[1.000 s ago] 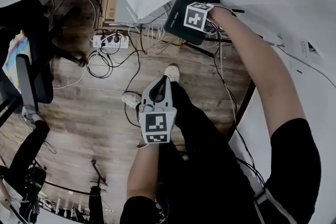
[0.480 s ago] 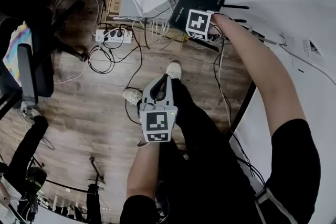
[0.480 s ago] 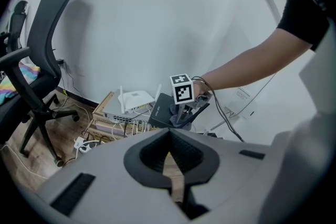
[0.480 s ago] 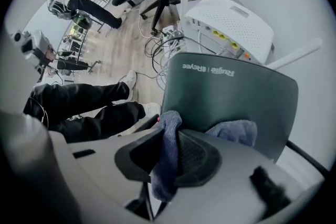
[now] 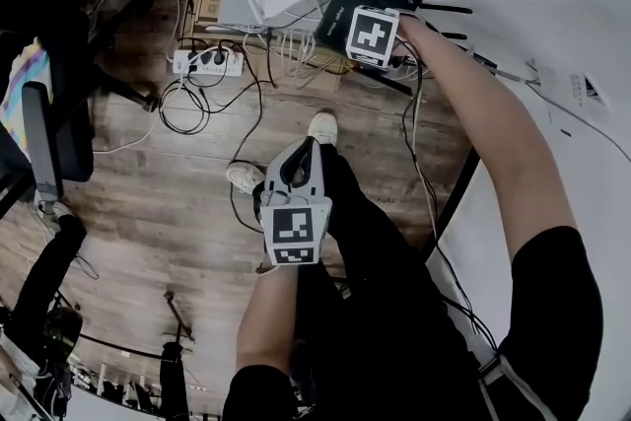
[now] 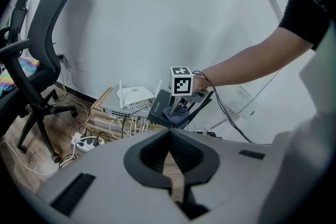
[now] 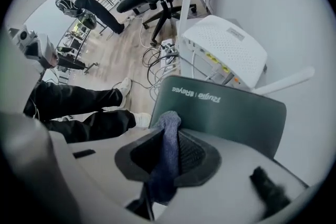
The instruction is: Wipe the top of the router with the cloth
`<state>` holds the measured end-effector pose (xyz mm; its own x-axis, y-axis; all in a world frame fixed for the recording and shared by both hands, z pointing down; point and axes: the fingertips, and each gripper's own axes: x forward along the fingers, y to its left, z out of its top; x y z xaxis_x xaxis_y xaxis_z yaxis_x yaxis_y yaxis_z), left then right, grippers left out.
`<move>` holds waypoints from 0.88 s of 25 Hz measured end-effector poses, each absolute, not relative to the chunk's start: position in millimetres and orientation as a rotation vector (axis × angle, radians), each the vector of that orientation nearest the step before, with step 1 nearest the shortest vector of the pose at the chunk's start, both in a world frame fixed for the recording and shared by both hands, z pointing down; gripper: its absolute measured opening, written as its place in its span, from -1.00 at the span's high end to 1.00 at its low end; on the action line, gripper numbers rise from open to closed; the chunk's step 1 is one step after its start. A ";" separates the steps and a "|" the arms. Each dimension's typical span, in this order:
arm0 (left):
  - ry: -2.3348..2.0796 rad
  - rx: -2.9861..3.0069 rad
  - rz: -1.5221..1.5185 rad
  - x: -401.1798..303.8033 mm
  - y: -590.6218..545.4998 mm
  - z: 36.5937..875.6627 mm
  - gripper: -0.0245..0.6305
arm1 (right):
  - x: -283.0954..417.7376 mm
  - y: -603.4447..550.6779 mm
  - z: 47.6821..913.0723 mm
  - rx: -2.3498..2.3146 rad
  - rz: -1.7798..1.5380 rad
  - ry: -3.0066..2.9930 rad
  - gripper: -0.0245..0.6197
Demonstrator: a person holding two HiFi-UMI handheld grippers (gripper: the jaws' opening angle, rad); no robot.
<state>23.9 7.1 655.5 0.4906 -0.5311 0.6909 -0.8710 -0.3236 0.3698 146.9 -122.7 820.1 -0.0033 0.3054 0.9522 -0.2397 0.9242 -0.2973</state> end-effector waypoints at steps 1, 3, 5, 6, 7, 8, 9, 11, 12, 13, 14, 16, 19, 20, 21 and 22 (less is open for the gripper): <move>-1.152 2.004 0.593 24.8 5.3 655.3 0.89 | 146.7 -130.1 821.7 -0.029 0.414 -1.527 0.68; -1.159 2.005 0.596 24.6 -0.3 654.8 0.89 | 147.7 -150.3 825.1 0.036 0.371 -1.547 0.68; -1.176 1.998 0.592 22.4 -6.3 654.4 0.89 | 151.9 -175.6 824.3 0.127 0.320 -1.551 0.68; -1.186 1.993 0.589 20.9 -9.2 654.2 0.89 | 155.5 -187.9 824.2 0.175 0.299 -1.548 0.68; -1.196 1.986 0.586 19.3 -11.9 654.0 0.89 | 159.1 -198.8 824.6 0.215 0.281 -1.547 0.68; -1.205 1.980 0.584 18.0 -14.4 653.7 0.89 | 162.2 -207.7 825.2 0.245 0.264 -1.547 0.69; -1.212 1.974 0.583 17.0 -17.0 653.4 0.89 | 164.7 -215.5 825.9 0.269 0.246 -1.550 0.69; -1.224 1.968 0.581 16.0 -22.4 652.4 0.89 | 168.8 -231.5 827.2 0.323 0.208 -1.555 0.69; -1.229 1.968 0.580 15.7 -24.8 651.7 0.89 | 170.5 -239.2 827.7 0.353 0.196 -1.557 0.69; -1.234 1.967 0.579 15.5 -26.8 651.2 0.89 | 171.9 -245.9 828.1 0.381 0.191 -1.559 0.69; -1.238 1.966 0.578 15.3 -28.5 651.0 0.89 | 172.7 -251.0 828.3 0.402 0.194 -1.562 0.69; -1.246 1.957 0.575 13.9 -30.7 652.3 0.89 | 171.5 -256.6 828.2 0.417 0.208 -1.580 0.69; -1.260 1.933 0.564 11.5 -31.4 655.6 0.89 | 158.3 -254.0 825.6 0.392 0.243 -1.660 0.69; -1.261 1.928 0.562 11.6 -31.1 656.4 0.89 | 151.2 -249.3 824.8 0.375 0.257 -1.693 0.69; -1.261 1.926 0.561 12.4 -30.9 656.8 0.89 | 143.5 -242.8 824.2 0.350 0.268 -1.722 0.69; -1.259 1.927 0.561 13.7 -30.8 656.6 0.89 | 135.4 -234.9 823.6 0.318 0.272 -1.746 0.69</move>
<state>13.7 -30.8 656.6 0.4193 -0.5767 0.7012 -0.9070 -0.2317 0.3518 135.4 -234.9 823.6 -0.1841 -0.0627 0.9809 -0.3584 0.9335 -0.0076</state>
